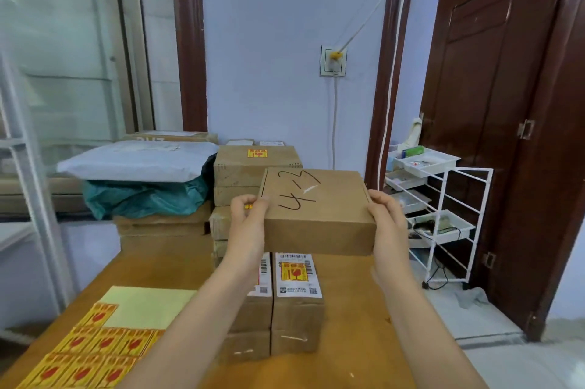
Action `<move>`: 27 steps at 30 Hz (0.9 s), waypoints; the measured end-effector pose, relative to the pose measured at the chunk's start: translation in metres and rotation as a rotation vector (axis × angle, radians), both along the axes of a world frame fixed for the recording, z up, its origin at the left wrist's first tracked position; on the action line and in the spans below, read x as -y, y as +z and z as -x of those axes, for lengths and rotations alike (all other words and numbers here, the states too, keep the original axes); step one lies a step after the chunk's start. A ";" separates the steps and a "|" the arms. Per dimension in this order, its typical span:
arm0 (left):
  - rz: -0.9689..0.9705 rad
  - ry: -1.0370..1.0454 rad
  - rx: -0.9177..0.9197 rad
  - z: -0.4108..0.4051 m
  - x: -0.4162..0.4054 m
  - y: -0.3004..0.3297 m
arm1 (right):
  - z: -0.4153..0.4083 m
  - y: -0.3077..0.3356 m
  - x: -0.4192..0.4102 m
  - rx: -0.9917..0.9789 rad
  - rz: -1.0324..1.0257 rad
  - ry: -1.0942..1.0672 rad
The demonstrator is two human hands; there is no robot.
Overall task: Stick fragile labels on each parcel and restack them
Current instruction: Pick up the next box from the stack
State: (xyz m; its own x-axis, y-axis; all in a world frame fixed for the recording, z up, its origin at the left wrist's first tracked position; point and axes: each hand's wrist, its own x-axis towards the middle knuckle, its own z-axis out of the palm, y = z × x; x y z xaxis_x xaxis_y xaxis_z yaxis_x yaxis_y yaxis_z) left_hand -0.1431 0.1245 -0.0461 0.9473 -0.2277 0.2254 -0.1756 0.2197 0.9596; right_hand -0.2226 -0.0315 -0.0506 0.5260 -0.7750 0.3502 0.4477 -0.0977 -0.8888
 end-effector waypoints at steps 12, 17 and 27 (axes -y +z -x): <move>-0.062 0.114 -0.036 0.006 -0.052 -0.030 | 0.009 -0.022 -0.043 -0.169 0.095 0.280; -0.152 0.165 -0.001 0.011 -0.059 -0.043 | 0.009 -0.039 -0.051 -0.230 0.099 0.322; -0.304 0.233 -0.015 0.001 -0.057 -0.081 | 0.003 -0.064 -0.054 -0.356 0.095 0.392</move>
State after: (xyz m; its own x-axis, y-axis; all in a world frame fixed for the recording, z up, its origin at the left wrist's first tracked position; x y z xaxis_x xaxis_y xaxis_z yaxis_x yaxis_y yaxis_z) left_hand -0.1443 0.1810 -0.1269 0.9842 -0.0605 0.1664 -0.1726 -0.1192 0.9778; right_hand -0.2255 0.0225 -0.1150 0.8688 -0.4699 0.1562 0.1389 -0.0713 -0.9877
